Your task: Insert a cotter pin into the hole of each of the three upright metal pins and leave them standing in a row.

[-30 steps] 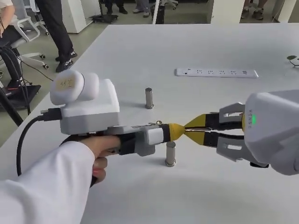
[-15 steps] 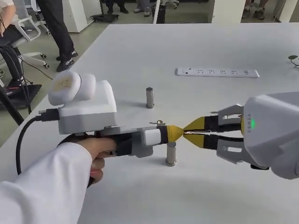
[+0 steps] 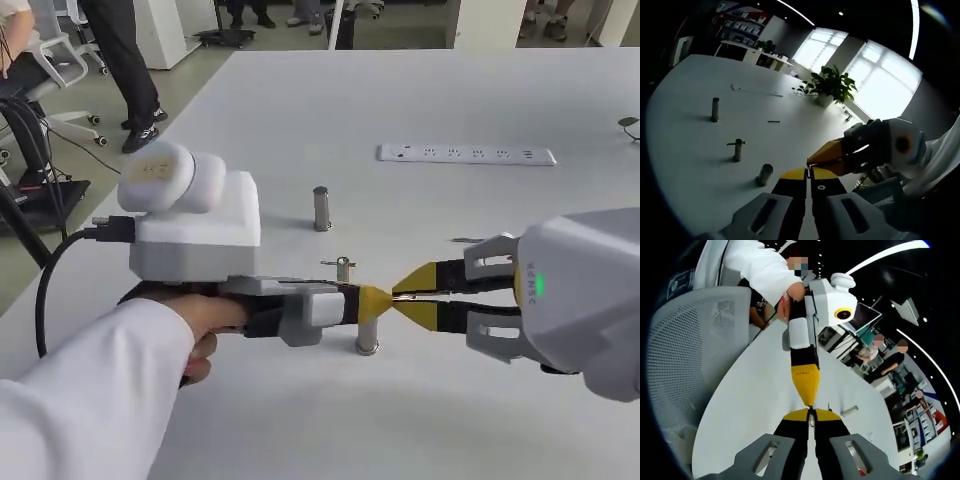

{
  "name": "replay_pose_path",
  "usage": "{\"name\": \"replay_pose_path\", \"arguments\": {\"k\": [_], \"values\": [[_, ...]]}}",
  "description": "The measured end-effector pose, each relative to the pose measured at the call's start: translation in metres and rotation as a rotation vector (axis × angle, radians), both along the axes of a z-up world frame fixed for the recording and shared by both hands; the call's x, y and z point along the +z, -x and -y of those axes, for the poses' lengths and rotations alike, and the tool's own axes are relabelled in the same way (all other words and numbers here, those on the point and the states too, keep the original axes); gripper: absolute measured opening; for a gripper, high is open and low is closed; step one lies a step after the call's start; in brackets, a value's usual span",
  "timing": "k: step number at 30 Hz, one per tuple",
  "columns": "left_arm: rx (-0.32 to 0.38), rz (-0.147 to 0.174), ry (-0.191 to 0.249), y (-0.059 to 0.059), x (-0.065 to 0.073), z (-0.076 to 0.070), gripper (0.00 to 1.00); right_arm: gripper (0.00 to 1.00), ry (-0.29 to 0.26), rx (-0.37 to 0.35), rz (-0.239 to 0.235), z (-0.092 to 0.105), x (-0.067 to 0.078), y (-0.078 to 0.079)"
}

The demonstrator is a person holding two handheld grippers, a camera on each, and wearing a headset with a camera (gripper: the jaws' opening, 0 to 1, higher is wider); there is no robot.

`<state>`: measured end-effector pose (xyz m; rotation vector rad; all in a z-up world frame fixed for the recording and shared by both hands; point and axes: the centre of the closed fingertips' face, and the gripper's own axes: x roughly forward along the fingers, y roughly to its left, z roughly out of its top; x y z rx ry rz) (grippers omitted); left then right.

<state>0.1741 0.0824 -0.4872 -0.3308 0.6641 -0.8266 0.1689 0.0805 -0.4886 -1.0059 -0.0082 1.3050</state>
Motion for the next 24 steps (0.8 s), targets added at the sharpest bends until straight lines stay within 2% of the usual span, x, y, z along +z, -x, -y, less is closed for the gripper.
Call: {"name": "replay_pose_path", "arguments": {"k": [5,7,12,15,16,20,22,23,24], "values": [[-0.002,-0.001,0.0,0.001,0.0,0.0,0.0,0.0,-0.005,0.001,-0.01,0.0,0.0,0.0],[-0.005,0.002,-0.002,0.001,0.0,0.0,0.0,0.0,-0.004,0.006,0.003,0.0,0.0,0.0],[-0.017,0.021,-0.014,0.002,0.0,0.0,0.0,0.01,-0.013,0.0,-0.003,0.0,0.001,-0.001],[-0.016,0.018,-0.012,0.003,-0.001,0.0,0.0,0.1,-0.023,-0.007,-0.003,0.001,0.002,-0.004],[-0.014,0.005,-0.009,0.004,-0.002,0.0,0.0,0.12,-0.026,-0.006,-0.005,0.001,0.001,-0.004],[-0.012,0.019,-0.029,0.004,-0.003,-0.004,0.0,0.19,-0.031,-0.014,-0.05,0.003,-0.005,-0.003],[-0.012,0.018,-0.031,0.004,-0.003,-0.006,0.0,0.28,-0.033,-0.037,-0.082,0.005,-0.009,-0.004],[0.002,0.021,-0.041,0.003,-0.004,-0.009,0.0,0.33,-0.028,-0.059,-0.123,0.008,-0.014,-0.005],[0.011,0.022,-0.051,0.003,-0.004,-0.011,0.0,0.38,-0.03,-0.062,-0.122,0.009,-0.016,-0.008]]}}
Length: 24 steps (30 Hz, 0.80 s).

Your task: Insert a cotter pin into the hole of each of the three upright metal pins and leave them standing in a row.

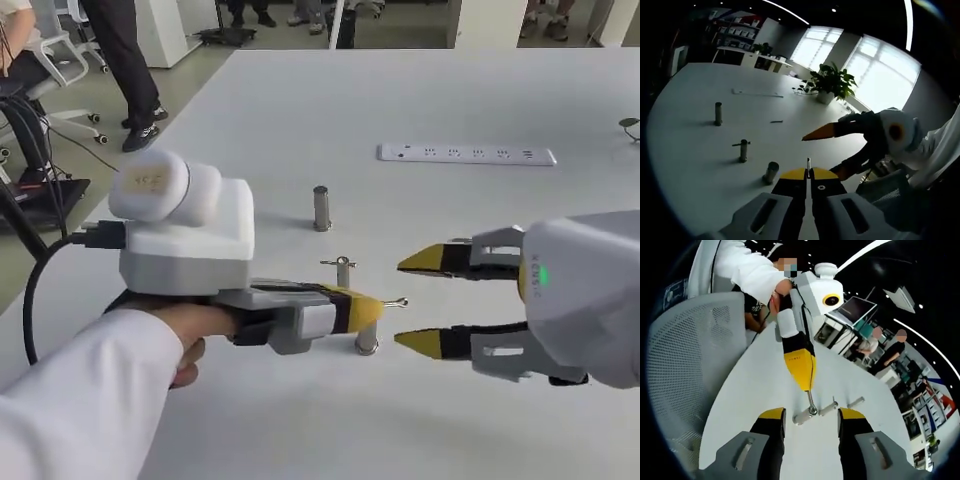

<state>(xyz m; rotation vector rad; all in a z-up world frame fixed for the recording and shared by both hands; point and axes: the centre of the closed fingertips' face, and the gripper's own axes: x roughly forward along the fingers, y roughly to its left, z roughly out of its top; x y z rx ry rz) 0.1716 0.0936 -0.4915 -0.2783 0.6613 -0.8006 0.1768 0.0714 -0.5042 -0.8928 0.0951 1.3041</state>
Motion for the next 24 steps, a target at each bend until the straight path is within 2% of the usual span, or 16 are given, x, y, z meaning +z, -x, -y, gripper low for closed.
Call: {"name": "replay_pose_path", "arguments": {"k": [1,2,3,7,8,10,11,14,17,18,20,21,23,24], "values": [[-0.005,0.025,-0.028,-0.001,0.0,-0.003,0.0,0.39,0.002,-0.013,-0.014,0.003,-0.002,-0.002],[-0.01,0.049,-0.048,0.0,0.0,-0.005,0.0,0.38,-0.017,-0.039,-0.06,0.005,-0.005,-0.002],[-0.012,0.051,-0.055,0.001,0.0,-0.006,0.0,0.36,-0.03,-0.05,-0.087,0.007,-0.005,-0.002],[-0.04,0.128,-0.087,0.002,0.006,-0.01,0.0,0.41,-0.116,-0.087,-0.249,0.01,-0.004,-0.002],[-0.044,0.13,-0.09,0.002,0.007,-0.01,0.0,0.42,-0.129,-0.083,-0.289,0.011,-0.004,0.0],[-0.068,0.164,-0.11,0.003,0.01,-0.011,0.0,0.43,-0.146,-0.083,-0.345,0.012,-0.005,0.002],[-0.091,0.191,-0.123,0.004,0.012,-0.01,0.0,0.42,-0.152,-0.079,-0.384,0.012,-0.006,0.005],[-0.123,0.221,-0.123,0.007,0.017,-0.008,0.0,0.38,-0.175,-0.064,-0.426,0.01,-0.004,0.008],[-0.159,0.25,-0.145,0.009,0.018,-0.007,0.0,0.39,-0.244,-0.043,-0.497,0.003,0.005,0.015],[-0.19,0.276,-0.16,0.011,0.018,-0.006,0.0,0.39,-0.26,-0.041,-0.501,0.002,0.008,0.015],[-0.252,0.33,-0.155,0.017,0.024,0.0,0.0,0.38,-0.29,-0.026,-0.523,-0.002,0.016,0.017],[-0.251,0.349,-0.145,0.017,0.028,0.002,0.0,0.36,-0.303,-0.01,-0.535,-0.004,0.019,0.02],[-0.274,0.364,-0.15,0.019,0.03,0.004,0.0,0.31,-0.315,0.013,-0.54,-0.006,0.024,0.024],[-0.298,0.392,-0.166,0.02,0.031,0.005,0.0,0.29,-0.314,0.023,-0.536,-0.007,0.026,0.026]]}}
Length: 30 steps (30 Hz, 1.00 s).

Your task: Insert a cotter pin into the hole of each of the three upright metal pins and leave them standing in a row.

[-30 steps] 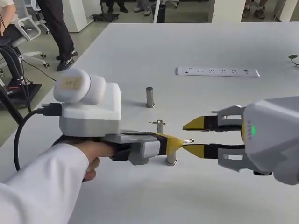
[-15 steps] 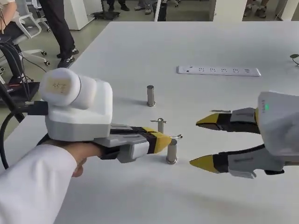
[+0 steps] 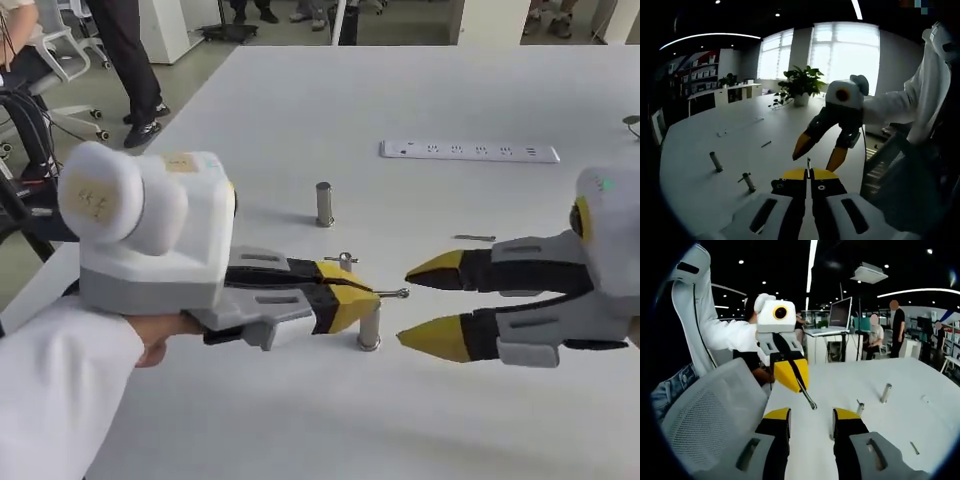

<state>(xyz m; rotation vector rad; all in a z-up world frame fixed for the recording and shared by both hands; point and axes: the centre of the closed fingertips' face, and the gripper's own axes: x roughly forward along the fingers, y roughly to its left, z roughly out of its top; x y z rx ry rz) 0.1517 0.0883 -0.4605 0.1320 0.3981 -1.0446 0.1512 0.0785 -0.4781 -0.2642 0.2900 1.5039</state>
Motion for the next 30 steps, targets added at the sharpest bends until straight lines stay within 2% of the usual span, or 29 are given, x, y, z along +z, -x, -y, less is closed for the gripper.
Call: {"name": "replay_pose_path", "arguments": {"k": [1,4,5,7,9,11,14,17,20,25,28,30], "values": [[-0.023,0.02,-0.017,0.001,0.0,0.001,0.0,0.26,0.0,0.003,0.004,-0.001,0.001,0.001],[-0.036,0.029,-0.026,0.002,0.001,0.004,0.0,0.2,0.005,0.012,-0.004,-0.002,0.001,0.003],[-0.048,0.048,-0.024,0.001,0.003,0.005,0.0,0.18,0.013,0.015,-0.012,-0.002,-0.001,0.004],[-0.067,0.066,-0.036,0.003,0.003,0.007,0.0,0.14,0.013,0.015,-0.011,0.0,-0.004,-0.001],[-0.082,0.071,-0.045,0.004,0.003,0.01,0.0,0.12,0.011,0.02,-0.028,0.001,-0.005,-0.001],[-0.097,0.074,-0.046,0.005,0.003,0.011,0.0,0.07,0.001,0.04,-0.043,0.0,-0.004,0.005],[-0.107,0.065,-0.04,0.007,0.002,0.013,0.0,0.0,0.005,0.041,-0.03,-0.001,-0.003,0.007],[-0.118,0.07,-0.055,0.007,-0.002,0.014,0.0,0.0,0.018,0.057,-0.023,0.0,-0.005,0.009],[-0.137,0.075,-0.065,0.009,-0.004,0.016,0.0,0.0,0.036,0.071,-0.051,0.001,-0.008,0.013],[-0.168,0.075,-0.09,0.013,-0.011,0.018,0.01,0.0,0.08,0.116,-0.023,0.005,-0.012,0.019],[-0.175,0.041,-0.101,0.016,-0.018,0.018,0.01,0.0,0.106,0.14,-0.01,0.005,-0.015,0.023],[-0.18,0.045,-0.102,0.017,-0.02,0.018,0.01,0.0,0.123,0.154,-0.018,0.006,-0.018,0.026]]}}
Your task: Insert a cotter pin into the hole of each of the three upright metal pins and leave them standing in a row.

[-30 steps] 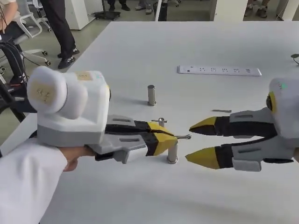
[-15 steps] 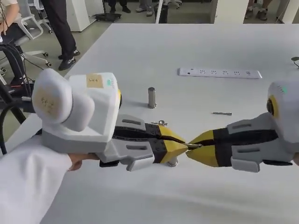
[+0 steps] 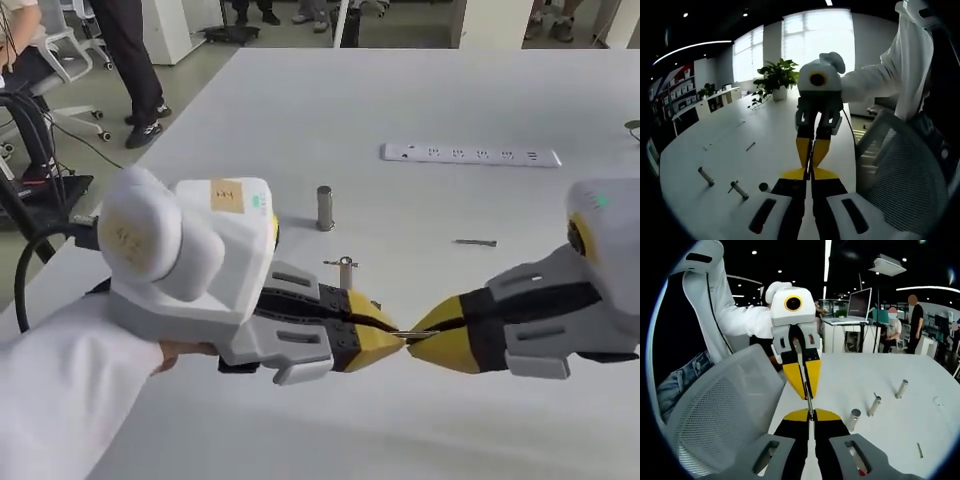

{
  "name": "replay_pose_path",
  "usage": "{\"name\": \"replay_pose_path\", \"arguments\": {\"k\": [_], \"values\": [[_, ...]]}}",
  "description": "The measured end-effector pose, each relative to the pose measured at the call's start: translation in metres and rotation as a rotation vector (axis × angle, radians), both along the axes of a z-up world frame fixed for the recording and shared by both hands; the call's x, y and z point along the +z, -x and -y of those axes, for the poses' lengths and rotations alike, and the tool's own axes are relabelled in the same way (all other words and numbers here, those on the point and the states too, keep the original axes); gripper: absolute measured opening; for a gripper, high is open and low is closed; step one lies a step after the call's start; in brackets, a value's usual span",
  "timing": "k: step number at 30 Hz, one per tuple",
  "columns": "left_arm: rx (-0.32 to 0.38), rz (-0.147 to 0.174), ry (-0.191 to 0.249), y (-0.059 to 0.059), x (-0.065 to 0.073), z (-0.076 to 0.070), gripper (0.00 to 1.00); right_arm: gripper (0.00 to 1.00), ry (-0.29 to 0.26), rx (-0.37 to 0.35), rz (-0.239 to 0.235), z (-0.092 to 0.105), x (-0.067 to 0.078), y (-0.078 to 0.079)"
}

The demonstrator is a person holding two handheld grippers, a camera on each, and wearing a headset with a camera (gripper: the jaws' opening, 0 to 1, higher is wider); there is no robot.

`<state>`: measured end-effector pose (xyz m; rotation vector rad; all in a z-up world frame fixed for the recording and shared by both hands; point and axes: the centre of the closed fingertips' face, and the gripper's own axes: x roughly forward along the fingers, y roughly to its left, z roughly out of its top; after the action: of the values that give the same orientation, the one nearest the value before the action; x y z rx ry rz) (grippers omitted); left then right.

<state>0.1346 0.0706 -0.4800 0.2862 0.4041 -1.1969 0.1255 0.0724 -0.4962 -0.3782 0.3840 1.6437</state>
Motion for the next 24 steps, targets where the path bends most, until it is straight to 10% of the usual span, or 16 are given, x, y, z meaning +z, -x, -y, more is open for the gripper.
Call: {"name": "replay_pose_path", "arguments": {"k": [11,20,24], "values": [[0.042,-0.02,0.014,-0.002,-0.005,-0.003,0.22,0.0,0.027,-0.022,0.009,0.003,-0.006,-0.006],[0.19,0.034,0.015,-0.031,-0.02,-0.021,0.47,0.0,0.1,-0.071,0.021,0.014,-0.018,-0.027],[0.292,0.028,0.058,-0.048,-0.025,-0.029,0.51,0.0,0.22,-0.099,0.041,0.026,-0.037,-0.04]]}}
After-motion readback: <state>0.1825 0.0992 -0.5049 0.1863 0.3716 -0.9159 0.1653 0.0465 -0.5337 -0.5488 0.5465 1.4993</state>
